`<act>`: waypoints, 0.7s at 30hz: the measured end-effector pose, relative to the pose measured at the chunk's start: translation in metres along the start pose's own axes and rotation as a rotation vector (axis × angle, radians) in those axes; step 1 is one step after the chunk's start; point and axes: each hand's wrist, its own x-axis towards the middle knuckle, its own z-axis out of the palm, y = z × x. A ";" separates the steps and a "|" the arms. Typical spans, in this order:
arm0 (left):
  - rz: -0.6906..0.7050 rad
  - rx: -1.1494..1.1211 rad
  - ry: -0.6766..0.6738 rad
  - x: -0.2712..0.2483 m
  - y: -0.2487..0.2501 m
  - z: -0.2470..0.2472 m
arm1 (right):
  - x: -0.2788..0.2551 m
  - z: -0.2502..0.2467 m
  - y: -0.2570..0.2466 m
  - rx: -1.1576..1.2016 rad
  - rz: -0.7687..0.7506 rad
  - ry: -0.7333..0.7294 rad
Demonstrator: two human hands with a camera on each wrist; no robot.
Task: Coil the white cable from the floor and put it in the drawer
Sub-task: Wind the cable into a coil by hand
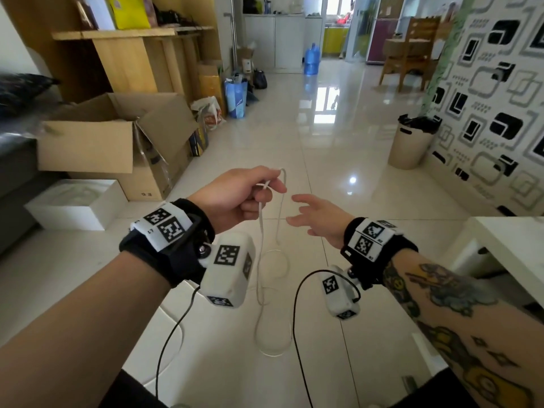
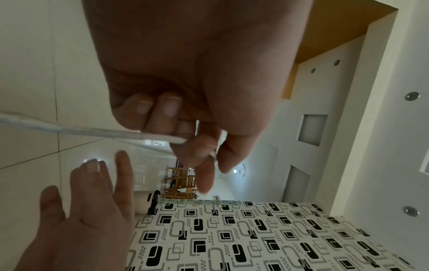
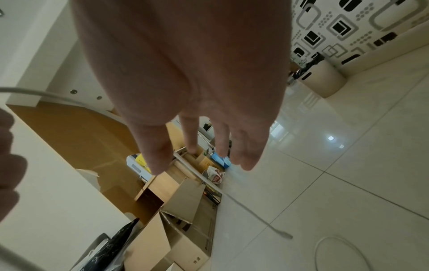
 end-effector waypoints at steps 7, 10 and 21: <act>0.046 -0.144 -0.064 -0.001 -0.004 -0.010 | 0.005 0.020 0.002 0.032 -0.064 -0.052; 0.094 -0.208 -0.072 -0.004 -0.005 -0.016 | 0.007 0.024 0.009 0.017 -0.040 -0.124; 0.352 -0.662 0.303 -0.016 -0.011 -0.078 | 0.009 -0.024 0.039 -0.122 0.114 0.013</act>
